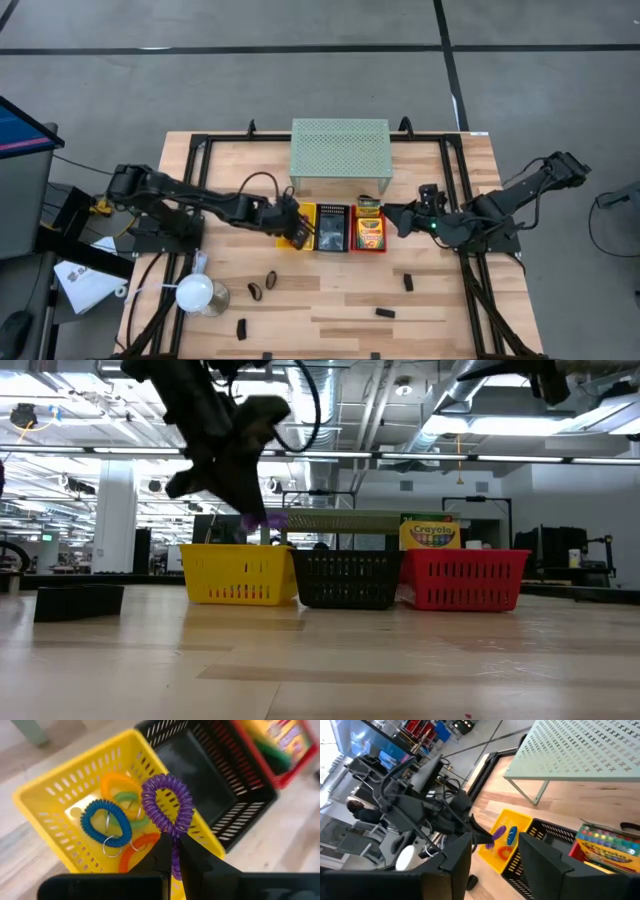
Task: Pick & Place Office Desk Supplies
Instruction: Put the violet spring keychain into the yellow bin, then put the black rubber band into the black bin
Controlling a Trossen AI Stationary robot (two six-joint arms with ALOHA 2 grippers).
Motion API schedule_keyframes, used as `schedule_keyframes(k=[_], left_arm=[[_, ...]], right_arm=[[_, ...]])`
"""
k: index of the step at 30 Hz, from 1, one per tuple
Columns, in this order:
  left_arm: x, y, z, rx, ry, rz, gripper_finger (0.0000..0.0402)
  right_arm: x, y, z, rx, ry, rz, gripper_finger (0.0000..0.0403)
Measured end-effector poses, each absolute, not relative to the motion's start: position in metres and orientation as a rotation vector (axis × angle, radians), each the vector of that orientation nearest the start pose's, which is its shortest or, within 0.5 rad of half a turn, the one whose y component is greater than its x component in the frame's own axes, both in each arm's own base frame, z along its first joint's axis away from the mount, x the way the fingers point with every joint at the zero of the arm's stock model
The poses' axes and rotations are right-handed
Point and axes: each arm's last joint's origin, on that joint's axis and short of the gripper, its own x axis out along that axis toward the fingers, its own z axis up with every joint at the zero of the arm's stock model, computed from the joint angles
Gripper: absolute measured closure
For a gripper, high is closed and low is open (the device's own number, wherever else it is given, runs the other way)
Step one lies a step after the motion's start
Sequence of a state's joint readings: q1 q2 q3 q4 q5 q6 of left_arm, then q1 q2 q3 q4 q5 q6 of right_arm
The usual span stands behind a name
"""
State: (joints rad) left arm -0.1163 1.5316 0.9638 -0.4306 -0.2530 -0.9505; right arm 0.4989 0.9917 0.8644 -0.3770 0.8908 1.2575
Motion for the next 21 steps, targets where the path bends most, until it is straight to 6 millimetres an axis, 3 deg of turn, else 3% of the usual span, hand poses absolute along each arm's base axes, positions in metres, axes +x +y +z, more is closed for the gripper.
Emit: schedule_keyframes(k=[9, 21], left_arm=[[0.306, -0.029, 0.185, -0.724, 0.877, 0.639, 0.0369], [0.305, -0.028, 0.189, -0.751, 0.810, 0.701, 0.0202]], right_arm=[[0.187, 0.077, 0.311, 0.897, 0.097, -0.554, 0.0244], [0.182, 0.081, 0.307, 0.897, 0.135, -0.553, 0.0244]])
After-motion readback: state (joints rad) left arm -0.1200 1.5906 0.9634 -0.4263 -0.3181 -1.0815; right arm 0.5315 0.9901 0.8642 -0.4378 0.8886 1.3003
